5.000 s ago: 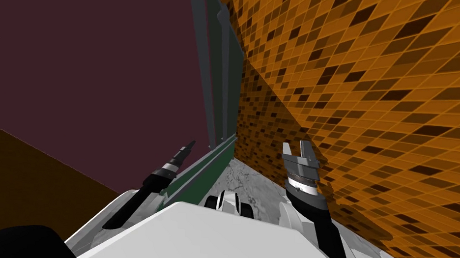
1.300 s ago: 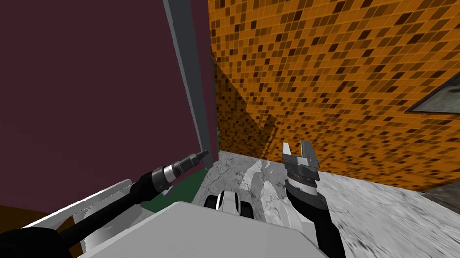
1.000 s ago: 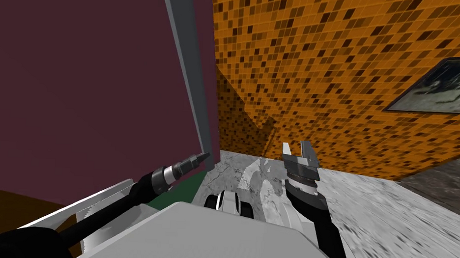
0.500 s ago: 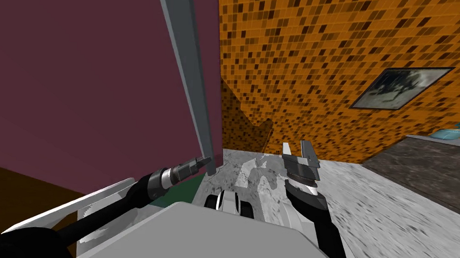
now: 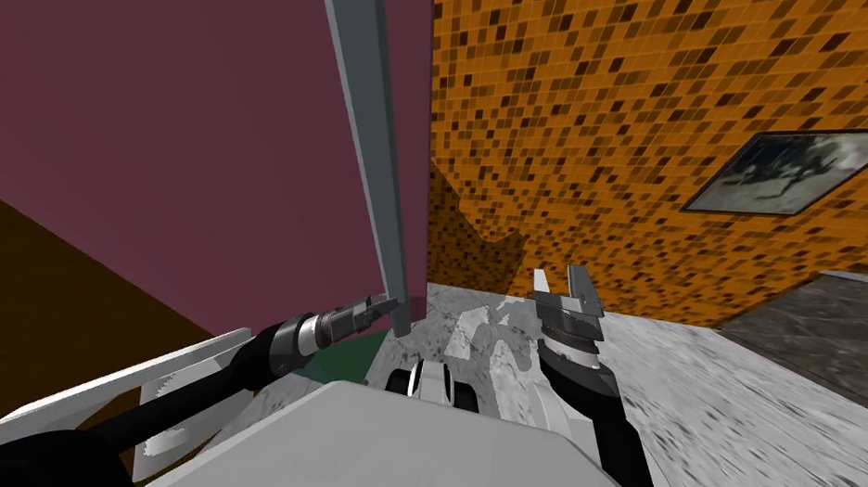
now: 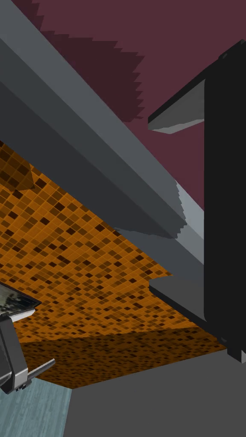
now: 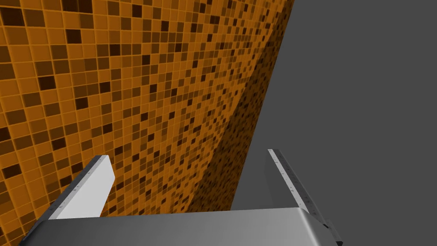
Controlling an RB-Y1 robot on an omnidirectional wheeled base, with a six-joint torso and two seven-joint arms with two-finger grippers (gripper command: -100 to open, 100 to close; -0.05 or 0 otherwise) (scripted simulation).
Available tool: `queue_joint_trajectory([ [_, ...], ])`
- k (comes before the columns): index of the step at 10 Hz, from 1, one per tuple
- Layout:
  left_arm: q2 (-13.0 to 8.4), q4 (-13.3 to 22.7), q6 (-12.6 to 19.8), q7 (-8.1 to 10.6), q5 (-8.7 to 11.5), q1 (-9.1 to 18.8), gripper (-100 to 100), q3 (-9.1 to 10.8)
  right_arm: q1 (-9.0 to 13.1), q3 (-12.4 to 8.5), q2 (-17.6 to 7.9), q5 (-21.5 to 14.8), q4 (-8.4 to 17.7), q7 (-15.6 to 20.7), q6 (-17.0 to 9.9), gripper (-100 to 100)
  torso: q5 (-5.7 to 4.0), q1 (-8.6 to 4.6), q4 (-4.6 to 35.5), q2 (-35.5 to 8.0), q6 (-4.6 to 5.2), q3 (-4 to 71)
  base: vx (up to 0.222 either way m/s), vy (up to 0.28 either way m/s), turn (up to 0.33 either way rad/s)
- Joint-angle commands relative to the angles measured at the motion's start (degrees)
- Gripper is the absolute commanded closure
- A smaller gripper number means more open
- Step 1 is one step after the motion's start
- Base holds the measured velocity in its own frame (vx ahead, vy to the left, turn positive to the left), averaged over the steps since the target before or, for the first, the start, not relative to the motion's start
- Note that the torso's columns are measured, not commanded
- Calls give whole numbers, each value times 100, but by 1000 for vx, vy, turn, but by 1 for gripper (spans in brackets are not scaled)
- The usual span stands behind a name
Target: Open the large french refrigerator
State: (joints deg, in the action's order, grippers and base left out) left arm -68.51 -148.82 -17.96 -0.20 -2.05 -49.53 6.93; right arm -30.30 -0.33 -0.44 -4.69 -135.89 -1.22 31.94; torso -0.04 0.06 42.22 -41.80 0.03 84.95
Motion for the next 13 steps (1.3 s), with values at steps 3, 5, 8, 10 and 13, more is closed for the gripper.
queue_joint_trajectory([
  [3,-469,-42,-351,209,401,-242,-100,751,1,0,0,0,0,0,0,0,5,-1,11,-64,0,-48,46,-29,135],
  [5,-605,-56,-447,270,514,-313,-100,955,1,0,0,0,0,0,0,0,4,-7,11,-61,-6,-47,26,-37,154],
  [8,-1016,-98,-734,451,853,-528,-100,1567,1,0,0,0,0,0,0,0,-4,-22,16,-66,-3,-47,33,-43,178],
  [10,-942,-94,-650,430,801,-512,0,1489,2,1,0,0,0,0,0,0,1,-12,11,-62,2,-46,9,-11,19],
  [13,-941,-94,-649,429,799,-512,0,1487,2,0,0,0,1,0,0,0,6,-1,6,-49,-3,-39,0,0,0],
])
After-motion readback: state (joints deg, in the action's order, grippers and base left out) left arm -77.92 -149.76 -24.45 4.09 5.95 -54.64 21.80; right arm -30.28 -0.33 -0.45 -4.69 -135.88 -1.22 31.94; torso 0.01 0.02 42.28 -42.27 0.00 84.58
